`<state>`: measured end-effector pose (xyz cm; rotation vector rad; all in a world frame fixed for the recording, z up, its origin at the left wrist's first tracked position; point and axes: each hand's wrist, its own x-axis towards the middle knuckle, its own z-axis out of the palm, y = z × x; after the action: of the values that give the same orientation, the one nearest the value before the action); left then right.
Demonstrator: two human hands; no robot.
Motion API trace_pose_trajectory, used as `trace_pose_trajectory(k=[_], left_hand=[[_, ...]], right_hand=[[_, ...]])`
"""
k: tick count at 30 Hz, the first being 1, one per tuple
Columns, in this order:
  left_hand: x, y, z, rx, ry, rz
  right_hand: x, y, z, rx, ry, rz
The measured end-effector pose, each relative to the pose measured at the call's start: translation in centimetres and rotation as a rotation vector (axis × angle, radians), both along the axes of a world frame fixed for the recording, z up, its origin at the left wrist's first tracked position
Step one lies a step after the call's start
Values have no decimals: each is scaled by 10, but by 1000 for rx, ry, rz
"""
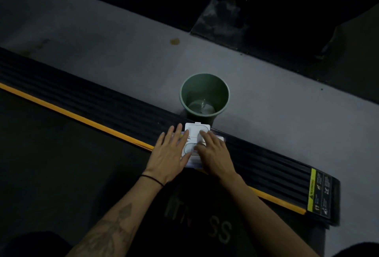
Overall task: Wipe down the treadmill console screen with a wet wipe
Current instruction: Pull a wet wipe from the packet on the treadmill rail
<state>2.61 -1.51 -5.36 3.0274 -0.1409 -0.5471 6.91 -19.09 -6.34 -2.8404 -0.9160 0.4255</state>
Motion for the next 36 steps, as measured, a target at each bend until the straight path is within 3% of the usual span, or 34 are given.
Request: trace_pose_trajectory(k=[13, 18, 25, 32, 36], left_hand=[[-5, 4, -16, 9, 88, -5], [-5, 2, -19, 8, 83, 20], [-4, 0, -18, 2, 114, 24], [-4, -2, -18, 28, 89, 40], [-7, -3, -22, 18, 76, 44]], right_hand=[[16, 10, 14, -242, -14, 181], [15, 21, 12, -253, -46, 179], [24, 10, 4, -36, -41, 114], [22, 16, 5, -188, -46, 228], [21, 21, 1, -146, -40, 195]])
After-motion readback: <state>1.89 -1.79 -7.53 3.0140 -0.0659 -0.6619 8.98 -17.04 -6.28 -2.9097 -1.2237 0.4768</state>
